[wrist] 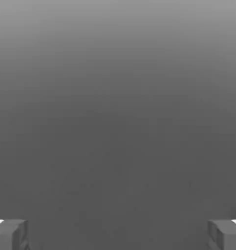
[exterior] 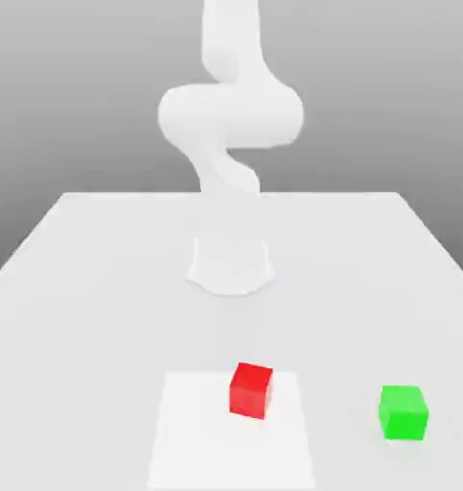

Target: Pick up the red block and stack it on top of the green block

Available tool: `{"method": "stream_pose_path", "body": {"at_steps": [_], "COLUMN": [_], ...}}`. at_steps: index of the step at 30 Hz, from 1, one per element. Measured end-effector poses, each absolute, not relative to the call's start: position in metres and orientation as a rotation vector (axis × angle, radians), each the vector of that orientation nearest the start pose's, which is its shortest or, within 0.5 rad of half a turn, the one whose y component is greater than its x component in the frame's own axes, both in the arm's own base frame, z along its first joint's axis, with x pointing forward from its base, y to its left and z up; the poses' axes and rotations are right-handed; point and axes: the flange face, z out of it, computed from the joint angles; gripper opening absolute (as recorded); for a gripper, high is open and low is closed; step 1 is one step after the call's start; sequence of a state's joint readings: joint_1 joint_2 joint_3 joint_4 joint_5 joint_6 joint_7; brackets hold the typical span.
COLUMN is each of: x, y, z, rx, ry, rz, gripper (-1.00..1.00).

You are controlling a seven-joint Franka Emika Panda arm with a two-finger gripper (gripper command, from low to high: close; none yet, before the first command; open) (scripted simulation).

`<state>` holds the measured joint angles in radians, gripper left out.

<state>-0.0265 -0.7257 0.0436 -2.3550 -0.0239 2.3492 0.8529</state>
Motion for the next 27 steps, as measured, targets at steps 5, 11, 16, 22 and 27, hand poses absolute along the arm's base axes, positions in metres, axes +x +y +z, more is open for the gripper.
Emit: {"method": "stream_pose_path", "body": {"at_steps": [5,11,16,22,27], "x": [0.425,0.433,0.396,0.371,0.372], "y": [0.023,0.022,0.024,0.029,0.03], "z": [0.537,0.387,0.26,0.196,0.169], "rx": [-2.62,-2.703,-2.71,-2.682,-2.679], "ry": [1.244,1.417,1.563,1.624,1.627], "rz": [-0.771,-0.481,-0.16,-0.011,-0.01], "gripper": [0.0,0.0,0.0,0.0,0.0]}}
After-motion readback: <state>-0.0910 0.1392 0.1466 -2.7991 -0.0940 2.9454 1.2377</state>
